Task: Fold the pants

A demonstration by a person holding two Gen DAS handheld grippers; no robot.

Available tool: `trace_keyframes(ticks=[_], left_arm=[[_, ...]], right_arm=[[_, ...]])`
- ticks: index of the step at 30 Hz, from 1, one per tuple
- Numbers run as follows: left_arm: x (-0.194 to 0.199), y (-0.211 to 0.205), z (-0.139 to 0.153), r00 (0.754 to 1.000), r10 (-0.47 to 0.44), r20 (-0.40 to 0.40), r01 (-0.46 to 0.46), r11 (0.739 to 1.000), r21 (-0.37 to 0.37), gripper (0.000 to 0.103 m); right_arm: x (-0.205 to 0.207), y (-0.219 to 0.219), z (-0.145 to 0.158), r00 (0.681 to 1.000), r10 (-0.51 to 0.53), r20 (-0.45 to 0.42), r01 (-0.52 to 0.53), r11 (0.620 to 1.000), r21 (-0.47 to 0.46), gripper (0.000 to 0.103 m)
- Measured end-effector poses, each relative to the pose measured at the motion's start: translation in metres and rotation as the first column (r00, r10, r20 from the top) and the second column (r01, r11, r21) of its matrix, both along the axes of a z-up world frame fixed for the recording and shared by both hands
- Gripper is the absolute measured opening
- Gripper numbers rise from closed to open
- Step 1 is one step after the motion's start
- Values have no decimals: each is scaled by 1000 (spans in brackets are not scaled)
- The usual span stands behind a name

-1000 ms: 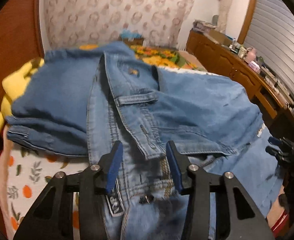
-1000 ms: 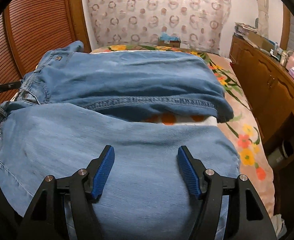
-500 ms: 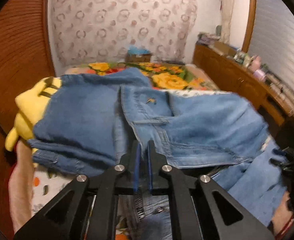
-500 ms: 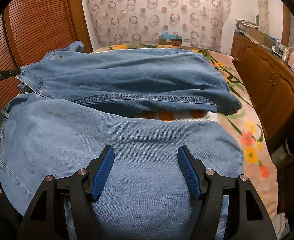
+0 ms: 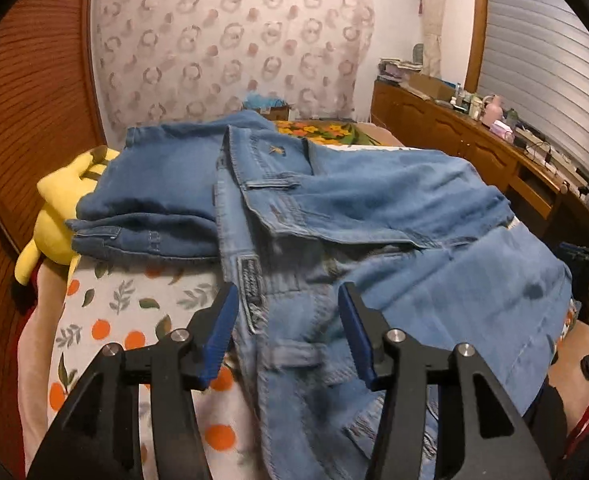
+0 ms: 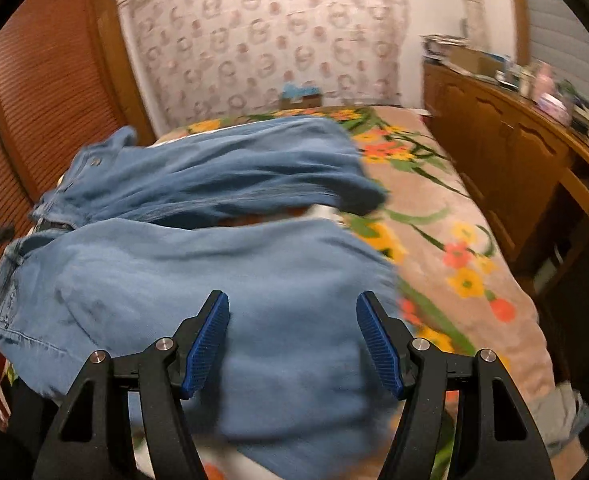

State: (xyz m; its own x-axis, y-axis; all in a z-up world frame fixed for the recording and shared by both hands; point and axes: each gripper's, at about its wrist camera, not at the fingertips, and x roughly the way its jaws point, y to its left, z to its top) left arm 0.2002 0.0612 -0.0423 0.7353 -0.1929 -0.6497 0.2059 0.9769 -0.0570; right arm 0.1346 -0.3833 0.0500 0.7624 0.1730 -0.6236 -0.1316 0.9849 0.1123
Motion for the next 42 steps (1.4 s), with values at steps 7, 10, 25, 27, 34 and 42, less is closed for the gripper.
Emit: trace_keyframes(ticks=[7, 10, 25, 27, 34, 42], left_arm=[[-24, -18, -1, 999, -22, 28, 22, 1000, 20, 53], [-30, -17, -8, 1000, -17, 13, 16, 999, 32, 53], [-49, -19, -43, 1000, 9, -16, -7, 995, 102, 53], [-50, -19, -44, 1000, 9, -15, -7, 995, 96, 53], [-48, -17, -45, 1000, 3, -19, -2, 996, 84, 53], [-49, -17, -45, 1000, 0, -19, 1, 997, 77, 53]], right_arm=[[-36, -44, -14, 996, -92, -20, 93, 993, 68, 68], [-42, -45, -15, 995, -94, -28, 97, 990, 103, 68], [-34, -56, -24, 993, -78, -91, 105, 935, 339, 68], [-29, -57, -29, 988, -95, -120, 134, 918, 373, 68], [-12, -76, -37, 971, -138, -194, 218, 842, 493, 68], [8, -92, -54, 945, -134, -298, 291, 758, 584, 45]])
